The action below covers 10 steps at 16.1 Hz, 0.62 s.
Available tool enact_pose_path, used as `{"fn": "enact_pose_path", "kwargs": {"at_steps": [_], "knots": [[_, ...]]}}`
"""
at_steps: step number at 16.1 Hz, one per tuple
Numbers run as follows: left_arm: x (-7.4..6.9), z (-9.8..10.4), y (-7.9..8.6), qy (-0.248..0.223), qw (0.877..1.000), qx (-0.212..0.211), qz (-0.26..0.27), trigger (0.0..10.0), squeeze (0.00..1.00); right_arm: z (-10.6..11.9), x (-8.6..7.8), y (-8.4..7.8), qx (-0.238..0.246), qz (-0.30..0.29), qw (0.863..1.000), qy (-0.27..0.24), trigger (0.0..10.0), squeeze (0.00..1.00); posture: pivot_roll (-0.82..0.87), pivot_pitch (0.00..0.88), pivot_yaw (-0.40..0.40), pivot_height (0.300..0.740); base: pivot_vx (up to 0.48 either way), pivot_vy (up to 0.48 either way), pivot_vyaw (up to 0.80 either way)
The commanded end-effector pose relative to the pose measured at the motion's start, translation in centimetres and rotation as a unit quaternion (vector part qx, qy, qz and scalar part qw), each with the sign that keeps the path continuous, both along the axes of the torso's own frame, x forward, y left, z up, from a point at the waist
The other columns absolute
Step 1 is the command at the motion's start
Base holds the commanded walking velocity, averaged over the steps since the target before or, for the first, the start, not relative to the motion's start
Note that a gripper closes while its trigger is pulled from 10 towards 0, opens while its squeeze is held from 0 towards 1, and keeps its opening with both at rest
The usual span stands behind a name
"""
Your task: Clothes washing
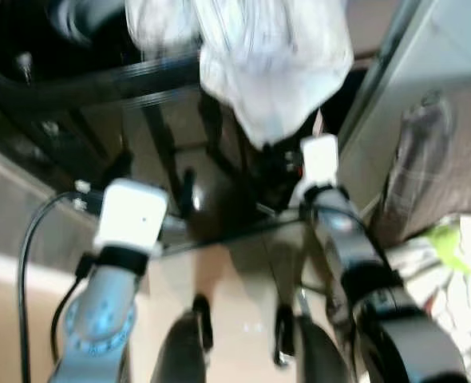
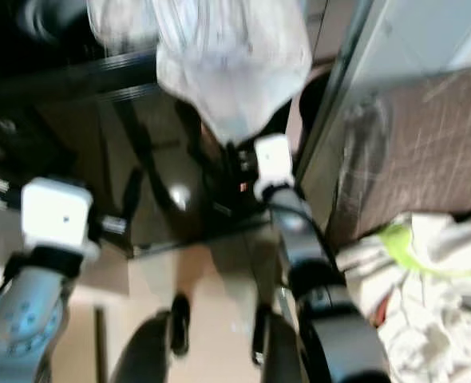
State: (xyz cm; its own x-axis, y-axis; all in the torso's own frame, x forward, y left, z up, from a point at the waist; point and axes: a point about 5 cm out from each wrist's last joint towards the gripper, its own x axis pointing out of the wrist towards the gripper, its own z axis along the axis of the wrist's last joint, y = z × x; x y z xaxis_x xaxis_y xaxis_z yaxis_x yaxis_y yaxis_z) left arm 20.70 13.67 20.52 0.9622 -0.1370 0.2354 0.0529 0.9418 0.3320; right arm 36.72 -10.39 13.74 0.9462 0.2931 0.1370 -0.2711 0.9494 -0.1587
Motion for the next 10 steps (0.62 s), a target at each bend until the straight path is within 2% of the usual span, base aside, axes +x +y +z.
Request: {"fn": "enact_pose_path", "kwargs": {"at_steps": [1,3,7,10], "knots": [[-0.5,0.0,0.3,0.007,1.0,0.005,0.011,10.0,0.0,0.3,0.5,0.1,-0.008,-0.01,1.0,-0.003,10.0,0.0,0.22,0.369,0.041,0.74,0.0,0.0,0.0],[-0.8,0.0,0.1,0.01,1.0,0.001,0.012,10.0,0.0,1.7,1.6,0.2,-0.014,-0.02,1.0,-0.01,10.0,0.0,0.23,0.363,0.028,0.74,0.0,0.0,0.0],[-0.8,-0.2,-0.1,0.014,1.0,-0.003,0.013,10.0,0.0,3.7,2.7,0.2,-0.018,-0.039,0.999,-0.023,10.0,0.0,0.23,0.36,0.024,0.74,0.0,0.0,0.0],[-0.9,-0.2,-0.3,0.017,1.0,-0.003,0.011,10.0,0.0,5.5,3.5,0.6,-0.04,-0.045,0.998,-0.036,10.0,0.0,0.24,0.364,0.023,0.74,0.0,0.0,0.0]]}}
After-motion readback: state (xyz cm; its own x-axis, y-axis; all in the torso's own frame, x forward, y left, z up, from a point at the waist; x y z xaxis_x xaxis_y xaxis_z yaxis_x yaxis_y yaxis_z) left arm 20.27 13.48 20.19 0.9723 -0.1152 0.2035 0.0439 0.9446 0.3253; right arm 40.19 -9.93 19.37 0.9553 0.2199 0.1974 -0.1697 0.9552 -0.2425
